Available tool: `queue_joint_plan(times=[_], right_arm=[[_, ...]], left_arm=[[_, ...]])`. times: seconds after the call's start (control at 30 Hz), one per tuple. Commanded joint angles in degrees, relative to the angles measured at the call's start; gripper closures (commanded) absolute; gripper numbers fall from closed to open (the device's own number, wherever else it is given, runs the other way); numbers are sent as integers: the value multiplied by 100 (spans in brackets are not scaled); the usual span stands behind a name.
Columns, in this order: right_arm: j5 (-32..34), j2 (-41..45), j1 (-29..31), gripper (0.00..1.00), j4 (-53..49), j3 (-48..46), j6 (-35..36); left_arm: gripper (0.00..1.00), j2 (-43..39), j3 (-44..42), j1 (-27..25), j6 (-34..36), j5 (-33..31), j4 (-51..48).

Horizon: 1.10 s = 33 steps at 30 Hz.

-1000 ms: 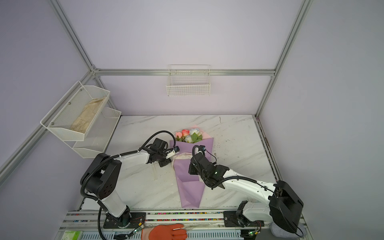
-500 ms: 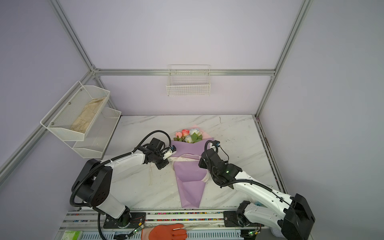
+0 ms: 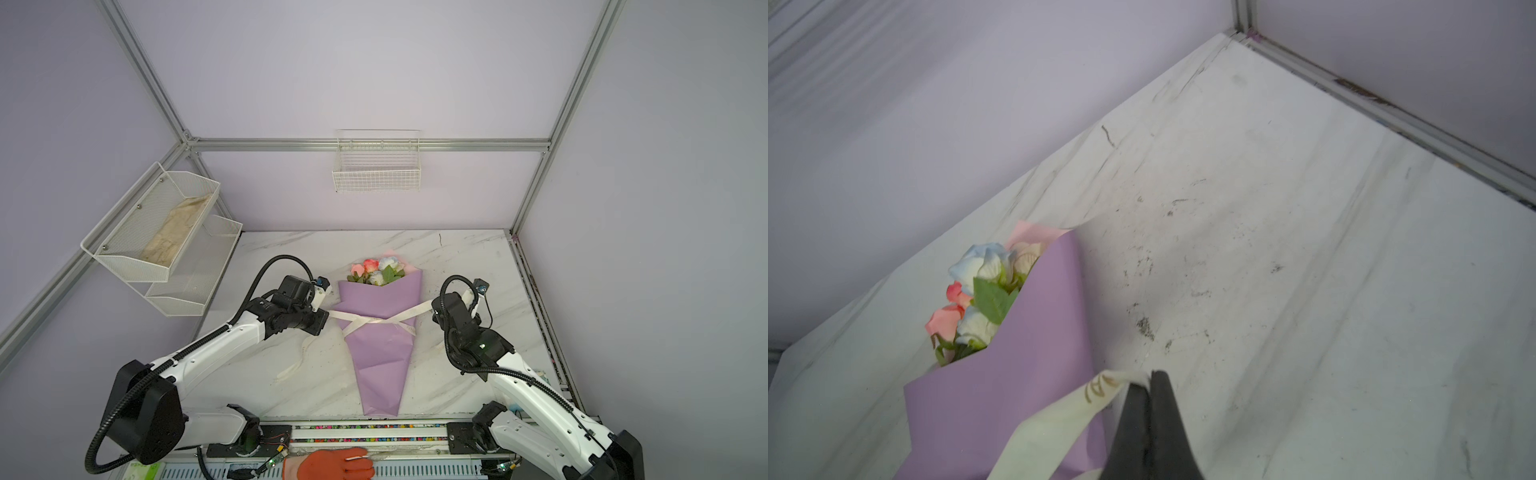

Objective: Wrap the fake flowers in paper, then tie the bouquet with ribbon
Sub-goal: 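Pull both ribbon ends apart, left gripper and right gripper moving outward, then hold both ribbon ends taut to tighten the knot on the cone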

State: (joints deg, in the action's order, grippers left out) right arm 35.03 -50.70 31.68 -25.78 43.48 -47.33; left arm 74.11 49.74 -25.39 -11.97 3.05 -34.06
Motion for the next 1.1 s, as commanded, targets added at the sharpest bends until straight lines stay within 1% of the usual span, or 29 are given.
queue_joint_plan(times=[0.0, 0.07, 0.13, 0.2, 0.27, 0.33, 0.43, 0.5, 0.67, 0.77, 0.9, 1.0, 1.07], right_arm=[[292, 83, -465, 100, -142, -42, 74], [59, -82, -773, 100, -13, -59, 385], [-267, -215, -1110, 100, 211, -156, 584], [-738, -296, -1530, 100, 542, -306, 769], [-1180, -338, -1961, 100, 876, -457, 845], [-1711, -424, -2426, 100, 1170, -549, 911], [-2327, -650, -3038, 100, 1503, -601, 980], [-2638, -814, -3337, 100, 1687, -591, 1054], [-2782, -1082, -3837, 100, 1921, -517, 1126], [-3178, -1273, -4194, 100, 2204, -530, 1053], [-3499, -1616, -4547, 100, 2424, -429, 1024], [-3500, -1745, -4757, 100, 2531, -340, 1022], [-3371, -1807, -4881, 100, 2543, -260, 1042]], left_arm=[[100, -460, -516, 100, -1185, -380, 118], [100, -591, -685, 121, -1453, -408, 189], [100, -625, -760, 164, -1658, -565, 54], [100, -619, -856, 238, -1920, -635, 3], [100, -591, -912, 343, -1991, -485, -10], [100, -582, -948, 411, -2120, -525, -62], [100, -565, -955, 680, -2299, -745, -335], [100, -558, -982, 936, -2396, -696, -448], [100, -566, -998, 1409, -2573, -875, -665], [100, -491, -976, 1750, -2589, -823, -641], [100, -369, -976, 2205, -2541, -753, -527], [100, -266, -983, 2543, -2511, -589, -433], [100, -216, -1038, 2767, -2531, -524, -341]])
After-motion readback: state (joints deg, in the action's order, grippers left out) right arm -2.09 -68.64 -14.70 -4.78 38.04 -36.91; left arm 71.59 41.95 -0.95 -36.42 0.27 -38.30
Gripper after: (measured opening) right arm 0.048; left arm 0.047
